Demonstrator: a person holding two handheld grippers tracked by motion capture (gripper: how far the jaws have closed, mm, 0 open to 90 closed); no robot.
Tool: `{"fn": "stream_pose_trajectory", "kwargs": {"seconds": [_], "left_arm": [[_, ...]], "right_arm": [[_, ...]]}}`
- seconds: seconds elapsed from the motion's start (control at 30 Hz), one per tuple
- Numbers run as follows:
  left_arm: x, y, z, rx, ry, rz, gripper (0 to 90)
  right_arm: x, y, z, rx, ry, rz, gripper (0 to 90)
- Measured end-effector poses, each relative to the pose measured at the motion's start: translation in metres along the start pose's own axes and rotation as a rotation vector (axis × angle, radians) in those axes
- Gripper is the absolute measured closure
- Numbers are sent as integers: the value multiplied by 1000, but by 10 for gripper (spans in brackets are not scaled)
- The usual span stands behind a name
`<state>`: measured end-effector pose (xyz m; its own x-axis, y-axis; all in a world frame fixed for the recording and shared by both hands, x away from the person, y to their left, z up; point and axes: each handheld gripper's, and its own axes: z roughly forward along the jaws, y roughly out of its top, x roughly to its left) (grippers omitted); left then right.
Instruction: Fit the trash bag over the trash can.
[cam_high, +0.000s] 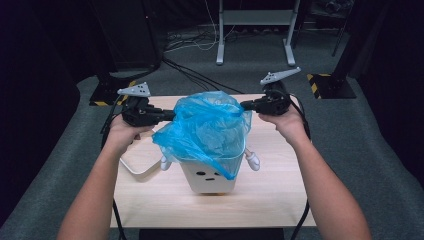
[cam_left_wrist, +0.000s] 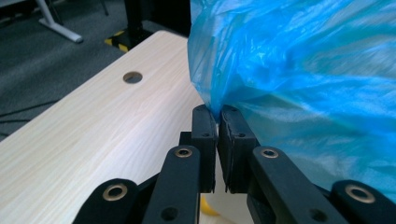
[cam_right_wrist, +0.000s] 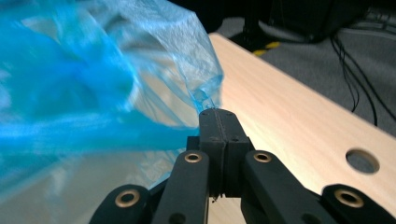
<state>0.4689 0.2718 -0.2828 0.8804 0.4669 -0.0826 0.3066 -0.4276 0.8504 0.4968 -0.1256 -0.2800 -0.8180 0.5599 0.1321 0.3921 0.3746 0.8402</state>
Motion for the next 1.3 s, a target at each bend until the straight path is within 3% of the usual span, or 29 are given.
{"fn": "stream_pose_trajectory", "kwargs": {"seconds": [0.23,0.43,0.63,1.0,1.17,1.3], "left_arm": [[2,-15,5,63,0,-11,857],[0,-20,1,52,2,-23,859],[-10,-3,-22,4,18,0,705],[-27,31,-50,-50,41,48,578],[-28,41,-54,-74,38,55,543],[-30,49,-45,-78,12,59,511]], "right_arm": [[-3,-20,11,78,22,22,900],[-3,-31,13,98,47,35,899],[0,-26,4,69,50,29,900],[0,-24,3,56,44,30,900],[1,-23,1,53,44,25,900],[1,-21,1,53,43,24,900]]}}
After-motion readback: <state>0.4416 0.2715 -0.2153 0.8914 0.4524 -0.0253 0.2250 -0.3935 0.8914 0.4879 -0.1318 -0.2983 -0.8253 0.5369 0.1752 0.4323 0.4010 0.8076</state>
